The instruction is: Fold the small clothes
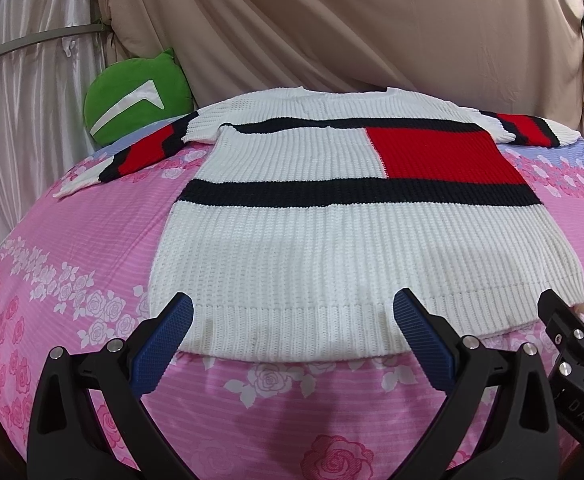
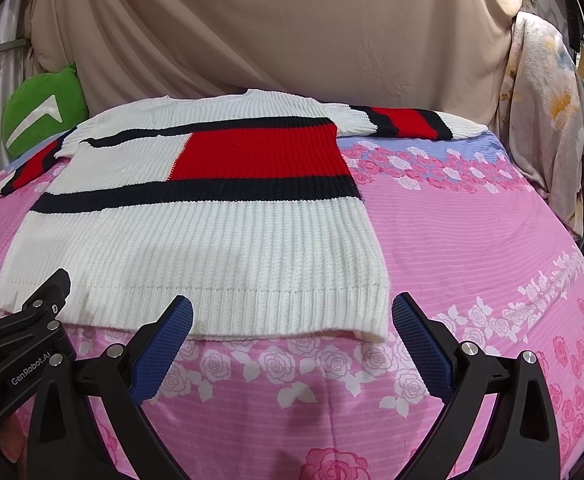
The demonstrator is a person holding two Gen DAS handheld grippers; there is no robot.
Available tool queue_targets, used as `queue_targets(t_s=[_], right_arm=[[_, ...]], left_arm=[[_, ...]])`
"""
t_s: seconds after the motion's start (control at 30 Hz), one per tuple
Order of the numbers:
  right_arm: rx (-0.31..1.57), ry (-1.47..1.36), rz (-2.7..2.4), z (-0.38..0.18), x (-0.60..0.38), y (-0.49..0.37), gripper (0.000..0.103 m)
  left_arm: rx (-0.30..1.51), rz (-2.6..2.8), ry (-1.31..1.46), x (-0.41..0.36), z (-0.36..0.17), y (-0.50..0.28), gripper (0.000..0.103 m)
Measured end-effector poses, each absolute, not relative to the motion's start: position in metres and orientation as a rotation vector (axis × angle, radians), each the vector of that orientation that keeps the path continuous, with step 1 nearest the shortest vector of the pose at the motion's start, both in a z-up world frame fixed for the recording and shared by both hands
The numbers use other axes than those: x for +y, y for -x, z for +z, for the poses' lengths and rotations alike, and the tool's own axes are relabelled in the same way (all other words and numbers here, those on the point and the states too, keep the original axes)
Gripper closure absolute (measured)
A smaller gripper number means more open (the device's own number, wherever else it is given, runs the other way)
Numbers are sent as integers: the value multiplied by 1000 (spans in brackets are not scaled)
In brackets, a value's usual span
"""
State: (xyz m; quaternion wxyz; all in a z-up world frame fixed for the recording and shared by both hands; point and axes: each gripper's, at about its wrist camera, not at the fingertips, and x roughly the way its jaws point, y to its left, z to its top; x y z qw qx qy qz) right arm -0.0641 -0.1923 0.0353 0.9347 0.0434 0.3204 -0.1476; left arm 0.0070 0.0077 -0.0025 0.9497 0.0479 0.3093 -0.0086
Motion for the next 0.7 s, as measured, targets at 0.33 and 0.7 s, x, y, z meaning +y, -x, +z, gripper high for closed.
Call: queue_targets(t_s=[0.33,0.7], right_arm=[[658,-87,-301,35,-192,64,5],[679,-76,-297,31,-191,61,5]], left_arm=[[636,-18,-106,6,-4,-8,5],[656,-25,-120,4,-9,-11,5]])
